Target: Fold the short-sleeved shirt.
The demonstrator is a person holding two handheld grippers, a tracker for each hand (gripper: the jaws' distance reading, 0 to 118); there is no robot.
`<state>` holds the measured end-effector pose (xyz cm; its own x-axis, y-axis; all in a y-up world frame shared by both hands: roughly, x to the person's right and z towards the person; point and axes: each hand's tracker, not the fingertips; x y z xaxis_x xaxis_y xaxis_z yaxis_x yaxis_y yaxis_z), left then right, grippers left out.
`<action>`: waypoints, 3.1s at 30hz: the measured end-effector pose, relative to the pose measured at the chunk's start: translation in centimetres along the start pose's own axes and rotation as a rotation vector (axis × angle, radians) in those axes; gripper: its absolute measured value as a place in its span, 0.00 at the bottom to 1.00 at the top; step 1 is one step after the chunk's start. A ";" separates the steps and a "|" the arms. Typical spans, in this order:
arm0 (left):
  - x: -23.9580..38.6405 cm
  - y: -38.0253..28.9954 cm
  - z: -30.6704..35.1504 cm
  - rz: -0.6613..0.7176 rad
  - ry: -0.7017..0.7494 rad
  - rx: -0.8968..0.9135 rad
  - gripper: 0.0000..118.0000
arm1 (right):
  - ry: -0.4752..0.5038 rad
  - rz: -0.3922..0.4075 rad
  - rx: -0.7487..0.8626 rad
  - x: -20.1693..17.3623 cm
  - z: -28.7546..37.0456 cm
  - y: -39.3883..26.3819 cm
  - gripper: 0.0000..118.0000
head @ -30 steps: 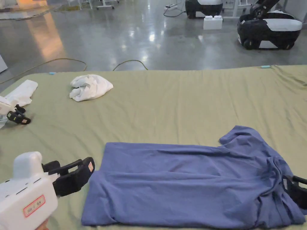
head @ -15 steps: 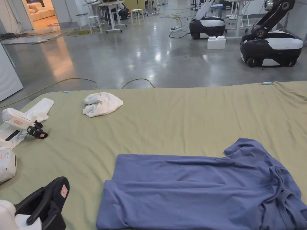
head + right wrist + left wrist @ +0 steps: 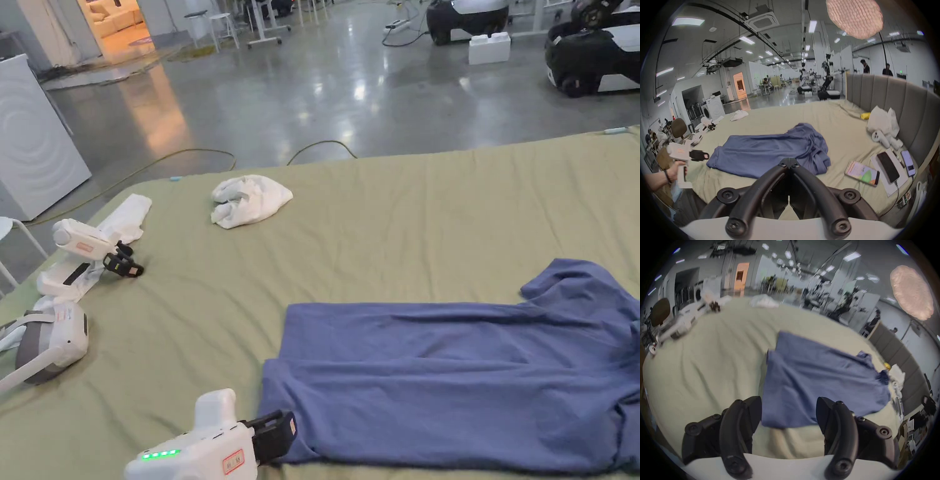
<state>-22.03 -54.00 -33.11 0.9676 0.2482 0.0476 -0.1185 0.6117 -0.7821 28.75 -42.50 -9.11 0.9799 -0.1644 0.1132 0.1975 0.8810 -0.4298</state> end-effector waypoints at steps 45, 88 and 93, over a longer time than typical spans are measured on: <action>-3.0 -10.0 10.0 -0.063 -0.072 -0.198 0.11 | -0.282 -0.055 -0.476 7.1 -4.4 -8.0 0.48; 4.6 6.4 -9.6 -0.239 0.097 -0.184 0.04 | -0.051 -0.019 -0.240 3.3 -5.0 1.7 0.00; 4.3 7.6 -10.3 -0.203 0.094 -0.247 0.04 | -0.070 0.027 -0.404 6.5 -14.6 6.5 0.70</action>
<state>-16.49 -56.02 -45.28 0.9835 0.0627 0.1695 0.1255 0.4381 -0.8901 36.82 -44.34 -24.23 0.9833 -0.1005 0.1519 0.1809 0.6371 -0.7493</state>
